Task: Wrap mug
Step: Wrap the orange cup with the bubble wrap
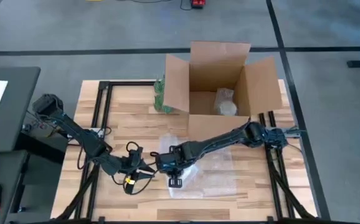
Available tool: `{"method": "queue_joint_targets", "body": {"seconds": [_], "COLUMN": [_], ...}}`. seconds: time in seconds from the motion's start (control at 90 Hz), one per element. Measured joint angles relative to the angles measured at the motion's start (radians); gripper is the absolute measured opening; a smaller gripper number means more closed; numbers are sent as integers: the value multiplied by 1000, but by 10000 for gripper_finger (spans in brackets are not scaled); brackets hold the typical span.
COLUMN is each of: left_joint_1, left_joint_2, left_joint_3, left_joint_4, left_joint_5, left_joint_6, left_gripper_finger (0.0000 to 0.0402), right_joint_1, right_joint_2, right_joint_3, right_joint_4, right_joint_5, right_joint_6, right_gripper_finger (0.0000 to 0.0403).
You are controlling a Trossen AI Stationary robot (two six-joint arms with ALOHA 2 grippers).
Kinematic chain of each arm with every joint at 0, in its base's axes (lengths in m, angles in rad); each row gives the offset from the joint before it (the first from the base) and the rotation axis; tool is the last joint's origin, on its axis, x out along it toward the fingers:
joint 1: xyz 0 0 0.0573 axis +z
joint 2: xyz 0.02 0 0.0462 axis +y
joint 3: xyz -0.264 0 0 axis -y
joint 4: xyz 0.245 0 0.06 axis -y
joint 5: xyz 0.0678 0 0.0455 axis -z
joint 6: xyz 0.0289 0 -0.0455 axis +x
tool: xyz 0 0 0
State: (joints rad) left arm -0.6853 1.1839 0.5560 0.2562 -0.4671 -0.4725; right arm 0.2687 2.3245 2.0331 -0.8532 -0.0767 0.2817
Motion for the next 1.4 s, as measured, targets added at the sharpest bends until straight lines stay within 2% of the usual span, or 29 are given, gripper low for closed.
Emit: {"method": "queue_joint_targets", "body": {"seconds": [0.156, 0.344, 0.522, 0.756, 0.878, 1.089, 1.4], "left_joint_1": [-8, -11, -13, -15, -15, -15, -15], "left_joint_2": [0, 0, 0, 0, 0, 0, 0], "left_joint_3": [0, 0, 0, 0, 0, 0, 0], "left_joint_4": [-4, -4, -5, -16, -19, -22, -23], "left_joint_5": [1, 2, 2, 2, 2, 1, 1], "left_joint_6": [-12, -14, -17, -25, -25, -25, -25], "left_gripper_finger": [66, 66, 66, 66, 66, 66, 66], "right_joint_1": [18, 25, 24, 17, 17, 18, 18], "right_joint_2": [1, 3, 8, 4, 4, 3, 2], "right_joint_3": [-1, -1, 54, 208, 238, 173, 57], "right_joint_4": [50, 108, 107, -97, -104, -29, 1], "right_joint_5": [-31, -58, -58, -58, -38, 74, 79], "right_joint_6": [14, 115, 132, 131, 138, 132, 143], "right_gripper_finger": [0, 0, 0, 0, 0, 0, 0]}}
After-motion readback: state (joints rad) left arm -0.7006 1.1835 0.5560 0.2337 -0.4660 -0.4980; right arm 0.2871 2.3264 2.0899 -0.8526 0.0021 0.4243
